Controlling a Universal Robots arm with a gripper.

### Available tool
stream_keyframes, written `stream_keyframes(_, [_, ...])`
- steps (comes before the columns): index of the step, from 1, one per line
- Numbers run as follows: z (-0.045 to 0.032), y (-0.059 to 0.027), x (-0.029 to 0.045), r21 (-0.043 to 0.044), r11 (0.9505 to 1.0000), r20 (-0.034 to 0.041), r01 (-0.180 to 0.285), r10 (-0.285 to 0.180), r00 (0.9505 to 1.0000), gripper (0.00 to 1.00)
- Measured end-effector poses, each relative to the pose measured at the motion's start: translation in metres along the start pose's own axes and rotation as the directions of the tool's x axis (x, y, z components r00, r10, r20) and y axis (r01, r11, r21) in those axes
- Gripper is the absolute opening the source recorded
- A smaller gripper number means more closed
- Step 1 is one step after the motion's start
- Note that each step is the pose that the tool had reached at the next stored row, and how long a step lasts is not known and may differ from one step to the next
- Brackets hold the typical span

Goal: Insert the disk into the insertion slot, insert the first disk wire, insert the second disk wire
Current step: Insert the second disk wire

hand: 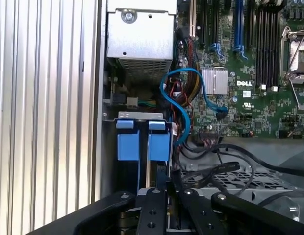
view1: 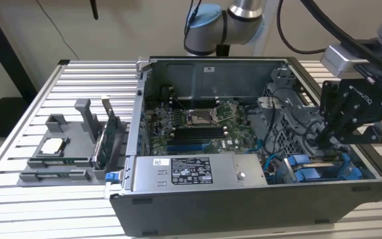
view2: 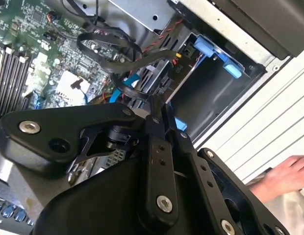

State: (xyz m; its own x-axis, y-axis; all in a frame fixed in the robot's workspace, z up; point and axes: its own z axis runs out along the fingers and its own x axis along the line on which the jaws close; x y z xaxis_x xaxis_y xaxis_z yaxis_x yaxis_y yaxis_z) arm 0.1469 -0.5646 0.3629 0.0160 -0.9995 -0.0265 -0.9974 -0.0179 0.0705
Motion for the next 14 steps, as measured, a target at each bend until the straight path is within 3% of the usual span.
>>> stream_keyframes(5, [0.0054,-0.0074,0.0003,-0.0069,1.0,0.0004,-0.002,0.002,1.0,0.16])
stream_keyframes(14, [0.0118,-0.0089,0.0005,-0.0097,0.9999,0.0006,-0.005,0.005,1.0,0.16])
